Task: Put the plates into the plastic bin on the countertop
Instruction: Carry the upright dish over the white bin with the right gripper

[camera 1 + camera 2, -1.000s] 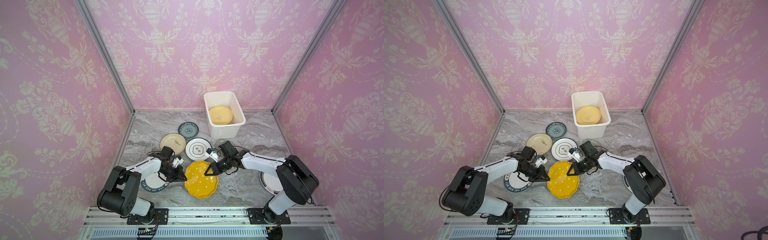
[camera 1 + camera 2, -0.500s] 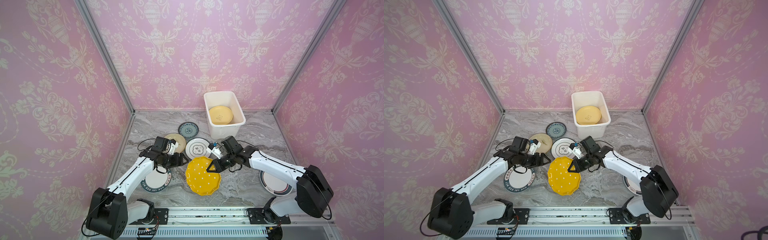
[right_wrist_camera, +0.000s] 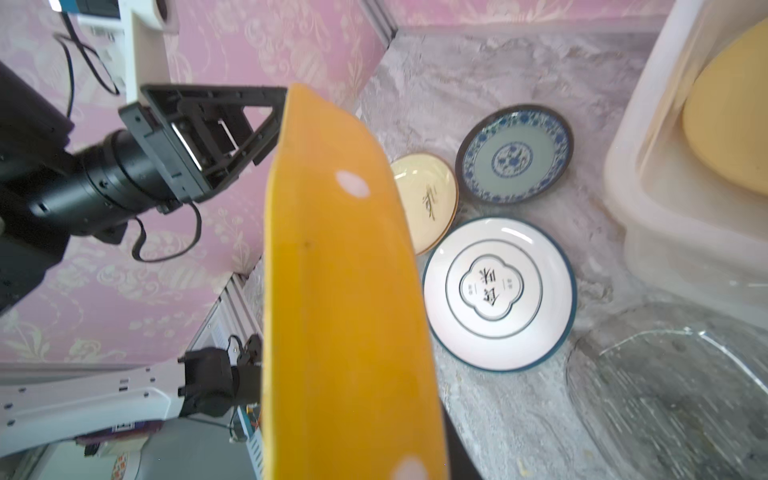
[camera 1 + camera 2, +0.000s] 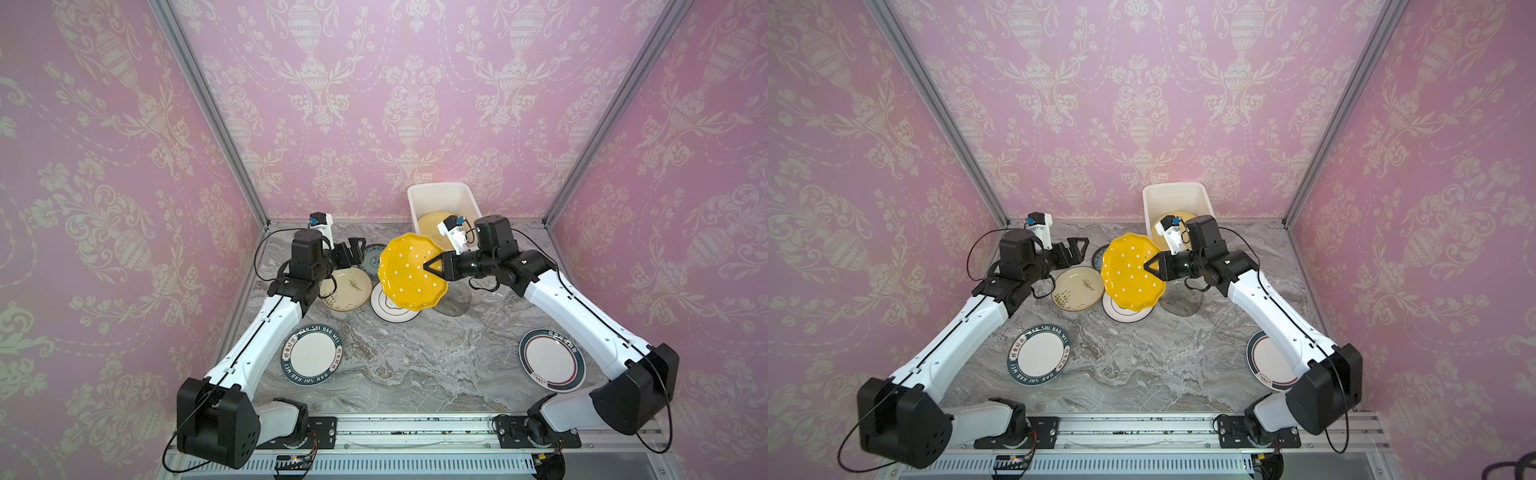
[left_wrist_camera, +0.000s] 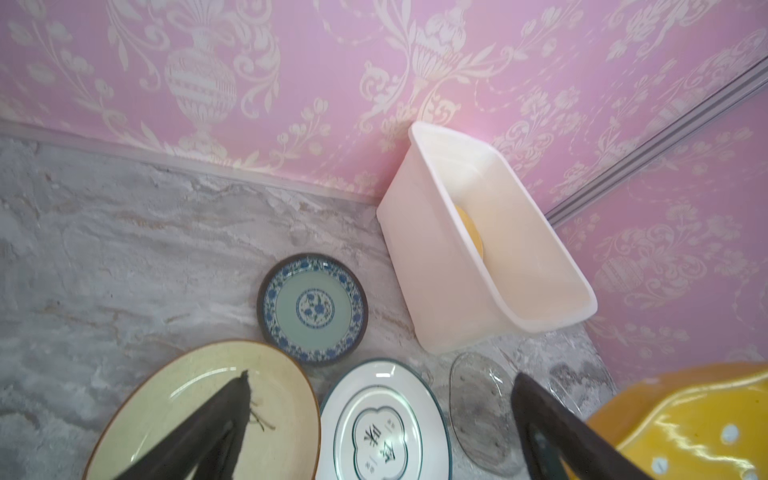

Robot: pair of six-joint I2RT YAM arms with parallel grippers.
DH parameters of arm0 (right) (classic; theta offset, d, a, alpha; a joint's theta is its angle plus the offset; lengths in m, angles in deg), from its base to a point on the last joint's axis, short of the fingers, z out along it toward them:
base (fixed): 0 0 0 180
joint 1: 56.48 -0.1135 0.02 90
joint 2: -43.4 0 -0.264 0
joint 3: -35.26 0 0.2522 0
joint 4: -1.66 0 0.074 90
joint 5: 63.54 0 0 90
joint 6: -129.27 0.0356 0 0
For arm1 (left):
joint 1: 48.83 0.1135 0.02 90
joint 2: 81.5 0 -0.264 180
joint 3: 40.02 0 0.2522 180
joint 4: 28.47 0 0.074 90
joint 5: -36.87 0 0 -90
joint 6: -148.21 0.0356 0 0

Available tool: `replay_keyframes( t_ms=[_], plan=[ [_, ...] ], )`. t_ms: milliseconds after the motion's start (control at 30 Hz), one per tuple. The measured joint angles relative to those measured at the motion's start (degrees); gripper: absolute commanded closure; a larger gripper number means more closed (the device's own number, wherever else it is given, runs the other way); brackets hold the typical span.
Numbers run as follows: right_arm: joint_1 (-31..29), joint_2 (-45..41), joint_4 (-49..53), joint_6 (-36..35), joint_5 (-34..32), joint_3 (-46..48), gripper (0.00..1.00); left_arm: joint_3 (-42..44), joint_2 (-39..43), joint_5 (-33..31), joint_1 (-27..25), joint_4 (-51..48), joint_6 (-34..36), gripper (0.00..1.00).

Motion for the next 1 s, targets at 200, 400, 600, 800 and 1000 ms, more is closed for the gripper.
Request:
replay_keyframes(
  t_ms=[200, 400, 600, 800, 1000],
  plan=[
    [3.3, 8.9, -13.6, 11.9, -2.0, -6.8, 1.0, -4.9, -5.5, -1.4, 0.0, 6.0, 2.3, 0.01],
    [5.6, 18.4, -20.7, 22.1, -7.7, -13.3, 1.0, -9.7, -12.3, -2.0, 0.0, 12.7, 3.5, 0.01],
    [8.5, 24.4, -24.4, 30.1, -12.7, -17.5, 1.0, -13.7, -19.5, -2.0, 0.0, 16.5, 3.5, 0.01],
    [10.6, 26.9, -27.7, 36.9, -18.2, -17.9, 1.0, -17.9, -25.8, -2.0, 0.0, 17.1, 3.5, 0.01],
    [10.8, 28.0, -28.7, 43.2, -25.2, -17.9, 1.0, -21.7, -30.2, -2.0, 0.0, 17.3, 3.5, 0.01]
  ],
)
